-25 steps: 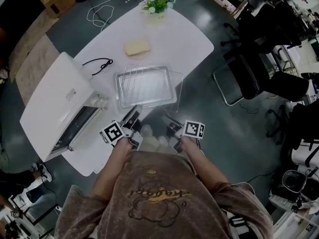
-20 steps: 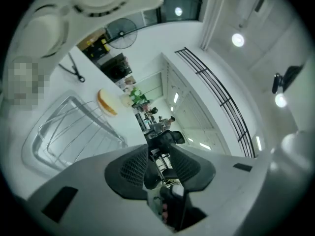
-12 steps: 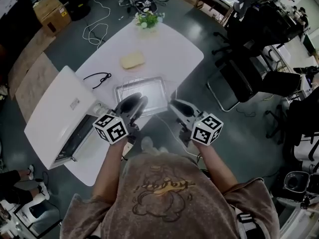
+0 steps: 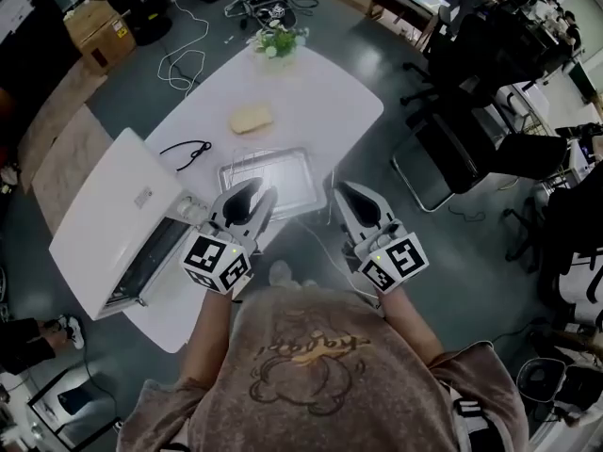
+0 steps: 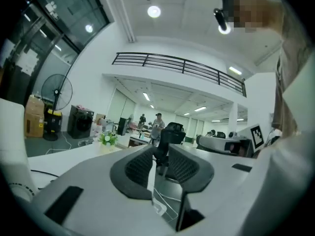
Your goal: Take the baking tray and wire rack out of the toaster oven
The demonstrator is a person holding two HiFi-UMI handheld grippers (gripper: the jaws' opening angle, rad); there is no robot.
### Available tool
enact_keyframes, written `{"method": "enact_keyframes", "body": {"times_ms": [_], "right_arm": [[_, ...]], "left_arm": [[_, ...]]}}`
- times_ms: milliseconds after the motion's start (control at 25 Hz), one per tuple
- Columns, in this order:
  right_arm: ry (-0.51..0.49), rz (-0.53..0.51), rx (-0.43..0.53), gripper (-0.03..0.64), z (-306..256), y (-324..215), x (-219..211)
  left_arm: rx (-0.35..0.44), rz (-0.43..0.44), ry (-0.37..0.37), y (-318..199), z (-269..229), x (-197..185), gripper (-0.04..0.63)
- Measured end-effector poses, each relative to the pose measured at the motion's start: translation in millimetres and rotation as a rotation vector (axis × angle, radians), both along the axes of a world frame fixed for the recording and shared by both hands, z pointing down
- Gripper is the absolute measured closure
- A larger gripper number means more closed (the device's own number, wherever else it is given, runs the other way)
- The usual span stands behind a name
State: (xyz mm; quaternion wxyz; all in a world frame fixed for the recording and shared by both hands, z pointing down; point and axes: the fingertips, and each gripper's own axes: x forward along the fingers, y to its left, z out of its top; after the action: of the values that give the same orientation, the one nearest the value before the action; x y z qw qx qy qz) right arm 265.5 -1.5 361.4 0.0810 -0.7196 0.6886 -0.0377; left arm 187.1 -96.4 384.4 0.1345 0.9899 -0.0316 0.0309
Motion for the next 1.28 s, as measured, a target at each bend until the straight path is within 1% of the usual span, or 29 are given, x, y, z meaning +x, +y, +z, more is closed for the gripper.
{"method": "enact_keyframes", "body": {"times_ms": [40,80,160,280,400,640,1280], "right_arm": [[0.005,0.006,-0.002,0.596,6,1,1],[0.009,0.009,-0.012,0.604,13,1,1],[-0.005,0.024,-0.045,0.612,29,2,5],[-0.067,0.074,-0.087,0.615,50,8,15],[-0.095,0.102,-0.121,0.615,66,12,20],[-0.102,0.111,-0.156,0.617,82,11,18],[-0.11,0.122,-0.165,0.617,90,8,17]], "left_arm": [[0.015,-0.013,0.003,-1,3,-2,0.53],[0.019,-0.026,0.011,-3,5,-4,0.567],[0.009,-0.054,0.029,-8,10,-8,0.581],[0.003,-0.09,0.026,-12,22,-12,0.585],[0.0,-0.127,0.001,-13,38,-15,0.586],[-0.019,-0.155,-0.029,-9,57,-18,0.586],[-0.06,-0.191,-0.035,-10,62,-25,0.586]]}}
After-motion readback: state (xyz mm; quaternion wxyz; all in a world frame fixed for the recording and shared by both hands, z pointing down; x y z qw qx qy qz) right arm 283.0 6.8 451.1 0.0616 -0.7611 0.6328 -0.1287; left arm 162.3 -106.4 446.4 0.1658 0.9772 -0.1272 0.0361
